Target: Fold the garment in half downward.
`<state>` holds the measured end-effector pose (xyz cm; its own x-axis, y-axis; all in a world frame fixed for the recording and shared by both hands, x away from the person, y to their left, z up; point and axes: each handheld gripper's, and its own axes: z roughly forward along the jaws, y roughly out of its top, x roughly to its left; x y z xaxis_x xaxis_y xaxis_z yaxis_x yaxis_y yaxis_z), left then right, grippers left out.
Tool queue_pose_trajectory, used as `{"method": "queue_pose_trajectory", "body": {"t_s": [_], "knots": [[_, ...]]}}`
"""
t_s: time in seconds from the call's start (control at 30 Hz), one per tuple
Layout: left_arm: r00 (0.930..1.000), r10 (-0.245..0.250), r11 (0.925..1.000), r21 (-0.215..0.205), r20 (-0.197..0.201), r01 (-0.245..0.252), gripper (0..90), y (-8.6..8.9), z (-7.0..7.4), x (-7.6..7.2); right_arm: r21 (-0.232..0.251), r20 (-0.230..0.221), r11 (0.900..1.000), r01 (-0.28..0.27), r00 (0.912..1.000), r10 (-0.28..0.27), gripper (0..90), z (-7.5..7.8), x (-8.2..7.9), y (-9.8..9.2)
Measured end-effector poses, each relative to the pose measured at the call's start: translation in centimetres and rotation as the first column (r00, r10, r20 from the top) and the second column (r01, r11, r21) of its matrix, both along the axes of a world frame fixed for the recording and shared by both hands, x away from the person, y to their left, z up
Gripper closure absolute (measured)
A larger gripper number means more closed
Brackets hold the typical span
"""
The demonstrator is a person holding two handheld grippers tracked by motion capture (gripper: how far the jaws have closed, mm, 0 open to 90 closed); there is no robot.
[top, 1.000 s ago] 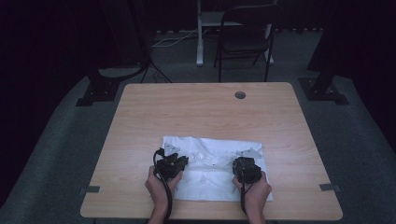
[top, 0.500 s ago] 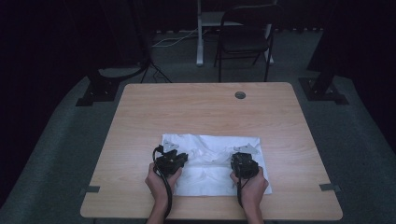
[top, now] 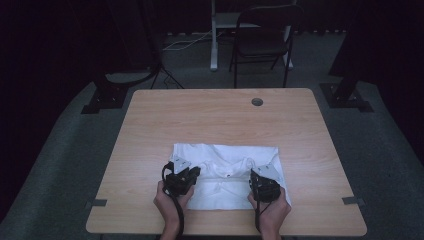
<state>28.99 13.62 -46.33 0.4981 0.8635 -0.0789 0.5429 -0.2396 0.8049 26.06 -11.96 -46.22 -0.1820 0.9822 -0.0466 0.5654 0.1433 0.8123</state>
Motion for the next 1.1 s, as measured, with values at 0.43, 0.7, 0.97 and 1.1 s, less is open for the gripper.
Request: {"method": "queue_pose_trajectory", "body": {"t_s": [0.43,0.7,0.97,1.1], "knots": [[0.9978,-0.009,0.9997,-0.022,0.066,0.011,85.3,0.7,0.3,-4.2,-0.017,0.077,1.000,-0.010,0.9970,0.011,81.5,0.0,-5.6,-0.2],[0.9987,-0.004,0.9998,-0.017,0.050,0.005,84.8,1.2,-0.6,-5.4,-0.022,0.074,0.999,-0.026,0.9969,0.028,81.9,-0.5,-7.0,-0.2],[0.9995,-0.006,1.0000,-0.003,0.032,0.006,82.2,1.3,-1.2,-6.0,-0.021,0.030,0.999,-0.035,0.9989,0.035,80.0,-1.4,-7.5,-0.3],[0.9997,0.003,0.9999,-0.011,0.024,-0.003,82.0,1.8,-1.4,-6.2,-0.024,0.021,0.999,-0.039,0.9990,0.040,79.9,-1.7,-7.8,-0.3]]}}
